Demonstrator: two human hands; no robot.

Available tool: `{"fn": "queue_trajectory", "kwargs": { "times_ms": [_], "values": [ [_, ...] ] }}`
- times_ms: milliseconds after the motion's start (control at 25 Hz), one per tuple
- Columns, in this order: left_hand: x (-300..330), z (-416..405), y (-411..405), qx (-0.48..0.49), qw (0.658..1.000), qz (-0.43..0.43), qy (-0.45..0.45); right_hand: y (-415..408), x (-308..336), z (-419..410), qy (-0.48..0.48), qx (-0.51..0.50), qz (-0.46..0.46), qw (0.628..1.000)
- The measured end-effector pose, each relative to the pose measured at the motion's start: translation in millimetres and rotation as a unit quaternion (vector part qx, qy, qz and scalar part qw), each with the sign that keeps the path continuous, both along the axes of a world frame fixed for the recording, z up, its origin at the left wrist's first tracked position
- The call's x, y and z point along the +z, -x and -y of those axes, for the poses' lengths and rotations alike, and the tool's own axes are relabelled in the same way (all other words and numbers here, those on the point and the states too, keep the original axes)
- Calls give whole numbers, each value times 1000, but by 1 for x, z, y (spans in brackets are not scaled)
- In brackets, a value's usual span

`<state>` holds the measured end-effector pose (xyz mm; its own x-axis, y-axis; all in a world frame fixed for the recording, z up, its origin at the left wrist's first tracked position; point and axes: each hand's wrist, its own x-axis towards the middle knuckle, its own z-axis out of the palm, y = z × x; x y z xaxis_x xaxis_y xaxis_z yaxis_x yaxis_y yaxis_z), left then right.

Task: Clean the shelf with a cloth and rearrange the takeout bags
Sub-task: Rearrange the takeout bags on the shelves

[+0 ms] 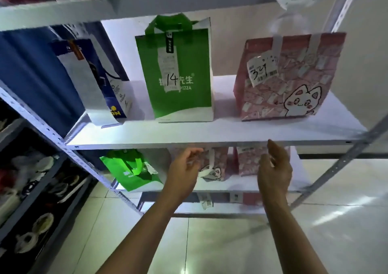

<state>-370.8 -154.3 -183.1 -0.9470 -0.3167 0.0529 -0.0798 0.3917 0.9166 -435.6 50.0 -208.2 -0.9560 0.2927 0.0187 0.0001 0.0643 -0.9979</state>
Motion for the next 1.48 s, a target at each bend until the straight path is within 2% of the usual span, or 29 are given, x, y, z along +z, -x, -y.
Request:
{"fn": "queue_trajectory", "kwargs": {
  "times_ms": [240,400,560,760,960,1160,1480],
  "values": [
    [-59,40,-38,-29,999,17,2,-53,-56,40,-4,-5,5,1000],
    [-110,61,-30,-16,1000,7,-9,-43,-104,43,-14,-4,-16,1000],
    [-194,67,-18,-23,1000,-3,0,-21,-183,45,-10,1,-32,999],
    [-302,93,7,56,997,-56,-7,7,-282,51,-14,15,-55,998],
    [-378,94,33,86,982,-138,94,38,-348,56,-9,34,-122,992],
    [-416,94,49,141,957,-227,109,54,-383,60,4,43,-184,982],
    [-418,104,49,78,963,-237,99,50,-378,98,-5,97,-241,966]
  ]
}}
